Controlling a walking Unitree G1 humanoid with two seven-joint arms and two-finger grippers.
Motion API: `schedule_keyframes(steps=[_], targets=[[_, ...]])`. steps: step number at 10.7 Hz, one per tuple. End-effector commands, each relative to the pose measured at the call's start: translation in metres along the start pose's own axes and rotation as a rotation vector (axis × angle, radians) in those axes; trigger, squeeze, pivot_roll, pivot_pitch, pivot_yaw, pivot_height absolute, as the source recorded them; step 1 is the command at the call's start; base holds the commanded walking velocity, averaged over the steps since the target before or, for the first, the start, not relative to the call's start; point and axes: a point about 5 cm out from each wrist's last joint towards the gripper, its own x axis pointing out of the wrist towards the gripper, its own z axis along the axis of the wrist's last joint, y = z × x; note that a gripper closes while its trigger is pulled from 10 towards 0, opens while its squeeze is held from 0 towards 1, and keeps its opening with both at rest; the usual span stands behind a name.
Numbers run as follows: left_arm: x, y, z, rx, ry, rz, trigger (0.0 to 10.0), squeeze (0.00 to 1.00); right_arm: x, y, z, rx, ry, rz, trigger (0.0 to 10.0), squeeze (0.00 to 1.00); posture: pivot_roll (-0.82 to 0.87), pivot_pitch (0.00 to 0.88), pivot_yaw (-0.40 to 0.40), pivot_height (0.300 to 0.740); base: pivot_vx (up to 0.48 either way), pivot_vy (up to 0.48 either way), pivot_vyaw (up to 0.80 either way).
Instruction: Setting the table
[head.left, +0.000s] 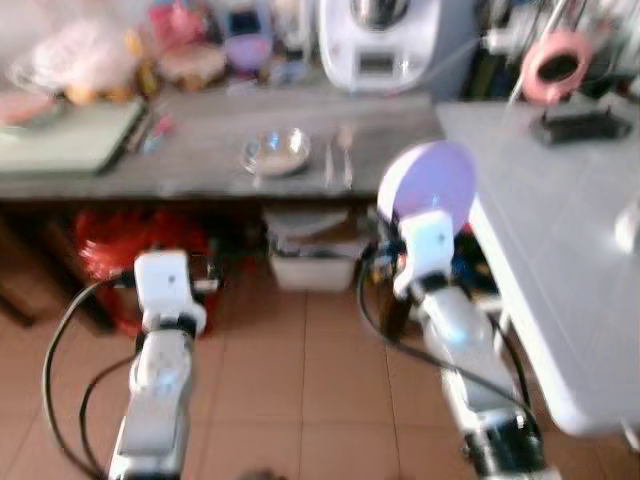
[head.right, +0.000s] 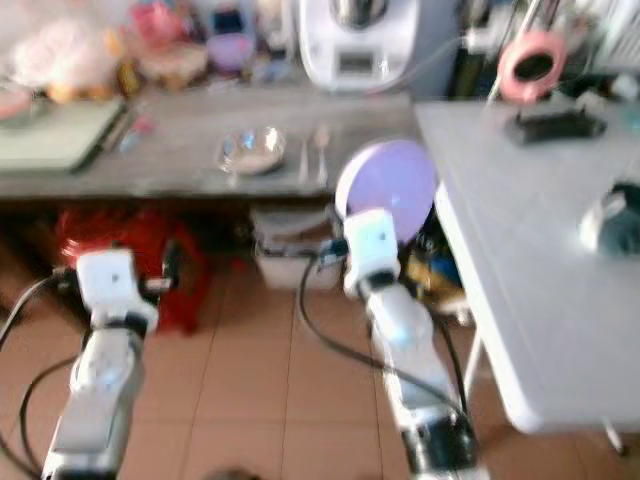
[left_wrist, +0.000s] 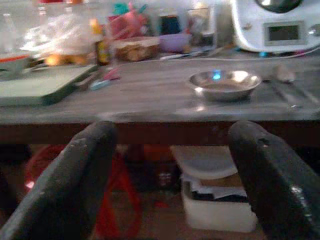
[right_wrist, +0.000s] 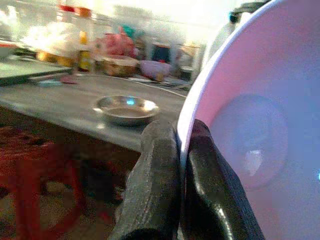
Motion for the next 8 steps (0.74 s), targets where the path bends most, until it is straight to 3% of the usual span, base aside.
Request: schedule_keyframes(steps=[1, 3, 4, 6, 7, 8], targets=[[0.001, -0.005, 0.003, 0.007, -0.01, -0.009, 10.0, 0.0, -0.001, -0.005, 0.005, -0.004, -0.017, -0.011, 10.0, 0.0, 0.0, 0.014, 0.049, 0.74, 0.48, 0.0, 0.0], [0.002, -0.004, 0.003, 0.005, -0.005, -0.017, 10.0, 0.0, -0.001, -0.003, 0.006, 0.003, -0.02, -0.009, 10.0, 0.0, 0.01, 0.017, 0.052, 0.74, 0.48, 0.0, 0.0], [0.002, -0.003, 0.004, 0.005, -0.009, 0.002, 10.0, 1.0, -0.001, -0.003, 0.007, 0.006, -0.021, -0.008, 10.0, 0.0, 0.01, 0.02, 0.05, 0.74, 0.48, 0.0, 0.0], [0.003, -0.001, 0.007, 0.018, -0.017, 0.014, 10.0, 1.0, 0.003, -0.001, 0.011, 0.003, -0.036, 0.005, 10.0, 0.0, 0.01, 0.024, 0.049, 0.74, 0.48, 0.0, 0.0], [0.003, 0.001, 0.006, 0.024, -0.01, 0.032, 10.0, 0.0, 0.006, 0.003, 0.019, -0.014, -0.07, 0.043, 10.0, 0.0, 0.01, 0.029, 0.055, 0.74, 0.48, 0.0, 0.0], [0.003, 0.003, 0.006, -0.004, 0.002, 0.044, 10.0, 0.0, 0.009, 0.009, 0.031, -0.039, -0.117, 0.1, 10.0, 0.0, 0.01, 0.032, 0.057, 0.74, 0.469, 0.0, 0.0]])
